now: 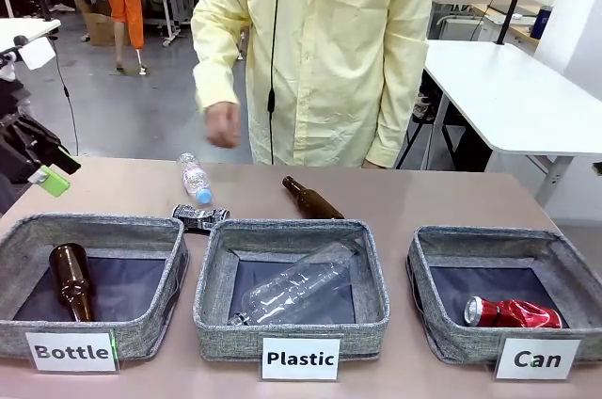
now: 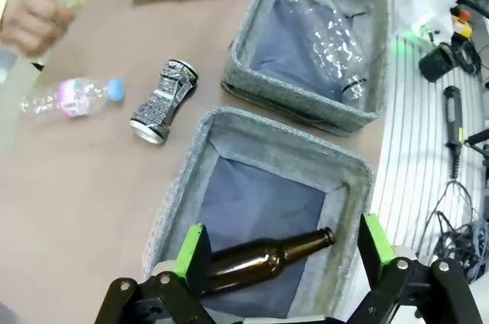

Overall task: Sort the can waste into the basket.
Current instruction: Pick up the can waste from the table and place it in the right Fabric basket.

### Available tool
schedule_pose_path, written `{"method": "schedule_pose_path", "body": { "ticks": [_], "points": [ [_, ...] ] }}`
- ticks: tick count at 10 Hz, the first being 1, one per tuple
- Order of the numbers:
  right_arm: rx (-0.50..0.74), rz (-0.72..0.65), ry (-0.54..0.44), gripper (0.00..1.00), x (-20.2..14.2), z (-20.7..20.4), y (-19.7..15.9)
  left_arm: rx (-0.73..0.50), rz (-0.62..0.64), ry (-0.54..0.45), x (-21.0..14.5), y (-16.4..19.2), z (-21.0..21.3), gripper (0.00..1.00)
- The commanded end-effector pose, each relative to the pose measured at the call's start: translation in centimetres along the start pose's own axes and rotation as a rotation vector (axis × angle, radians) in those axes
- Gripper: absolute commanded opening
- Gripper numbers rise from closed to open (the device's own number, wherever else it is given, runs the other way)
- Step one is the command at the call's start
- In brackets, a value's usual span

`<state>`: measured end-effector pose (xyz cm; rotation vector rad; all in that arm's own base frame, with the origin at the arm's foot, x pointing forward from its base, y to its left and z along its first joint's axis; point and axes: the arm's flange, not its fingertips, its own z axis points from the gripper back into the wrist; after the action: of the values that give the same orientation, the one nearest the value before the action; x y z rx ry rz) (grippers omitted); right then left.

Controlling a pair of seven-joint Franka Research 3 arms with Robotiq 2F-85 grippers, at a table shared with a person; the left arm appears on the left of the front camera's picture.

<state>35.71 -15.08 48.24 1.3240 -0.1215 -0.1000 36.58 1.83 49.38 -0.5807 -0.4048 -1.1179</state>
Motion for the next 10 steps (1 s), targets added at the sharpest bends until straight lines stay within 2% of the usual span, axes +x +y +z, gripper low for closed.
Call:
{"method": "schedule_pose_path", "body": {
  "ticks": [1, 2, 3, 4, 5, 7, 10],
  "points": [
    [-0.004, 0.018, 0.013, 1.0, -0.1, 0.3, 0.1, -0.004, -0.021, 0.0, -0.1, -0.1, 0.0, 1.0],
    [-0.004, 0.018, 0.013, 1.0, -0.1, 0.3, 0.1, -0.011, -0.244, -0.075, -0.7, 0.1, -0.1, 1.0],
    [-0.004, 0.018, 0.013, 1.0, -0.1, 0.3, 0.1, -0.039, -0.323, -0.099, -0.3, 1.8, -0.3, 1.0],
    [-0.004, 0.018, 0.013, 1.0, -0.1, 0.3, 0.1, -0.143, -0.29, -0.151, -1.0, 3.7, 1.6, 1.0],
    [-0.004, 0.018, 0.013, 1.0, -0.1, 0.3, 0.1, -0.088, -0.194, -0.234, -2.4, 4.9, 4.0, 1.0],
    [-0.004, 0.018, 0.013, 1.0, -0.1, 0.3, 0.1, 0.003, -0.075, -0.339, -5.0, 6.4, 7.3, 1.0],
    [-0.004, 0.018, 0.013, 1.0, -0.1, 0.3, 0.1, 0.047, -0.03, -0.388, -7.4, 6.6, 8.4, 1.0]
  ]
}}
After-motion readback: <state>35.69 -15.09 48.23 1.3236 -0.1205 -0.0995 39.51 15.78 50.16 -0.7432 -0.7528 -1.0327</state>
